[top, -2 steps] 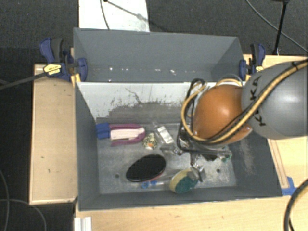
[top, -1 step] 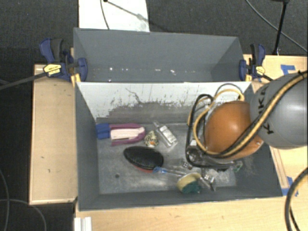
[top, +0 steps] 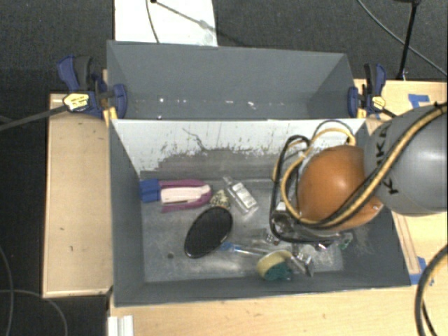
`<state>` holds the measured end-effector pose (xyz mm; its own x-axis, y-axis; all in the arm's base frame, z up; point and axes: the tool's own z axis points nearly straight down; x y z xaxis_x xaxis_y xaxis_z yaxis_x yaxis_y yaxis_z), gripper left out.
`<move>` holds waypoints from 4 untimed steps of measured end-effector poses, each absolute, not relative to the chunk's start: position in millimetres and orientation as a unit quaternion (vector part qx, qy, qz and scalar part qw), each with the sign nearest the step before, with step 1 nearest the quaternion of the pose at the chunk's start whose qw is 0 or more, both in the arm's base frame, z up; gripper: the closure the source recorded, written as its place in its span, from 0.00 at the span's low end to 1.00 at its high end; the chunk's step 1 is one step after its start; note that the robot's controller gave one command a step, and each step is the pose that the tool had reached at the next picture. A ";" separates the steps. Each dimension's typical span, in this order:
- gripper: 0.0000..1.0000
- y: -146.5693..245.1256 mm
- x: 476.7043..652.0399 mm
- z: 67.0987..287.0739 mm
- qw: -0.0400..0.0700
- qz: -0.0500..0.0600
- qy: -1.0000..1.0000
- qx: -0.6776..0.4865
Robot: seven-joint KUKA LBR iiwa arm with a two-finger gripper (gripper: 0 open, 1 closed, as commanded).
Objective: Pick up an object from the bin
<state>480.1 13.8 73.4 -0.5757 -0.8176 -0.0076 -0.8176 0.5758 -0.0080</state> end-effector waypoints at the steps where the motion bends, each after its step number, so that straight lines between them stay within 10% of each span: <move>1: 1.00 14.0 482.1 73.8 0.009 -0.003 0.888 -0.461; 4: 1.00 14.9 486.6 131.0 0.002 0.000 0.891 -0.455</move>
Offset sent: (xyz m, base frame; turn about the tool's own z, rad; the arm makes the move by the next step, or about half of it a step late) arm 0.0000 0.0000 0.0000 0.0000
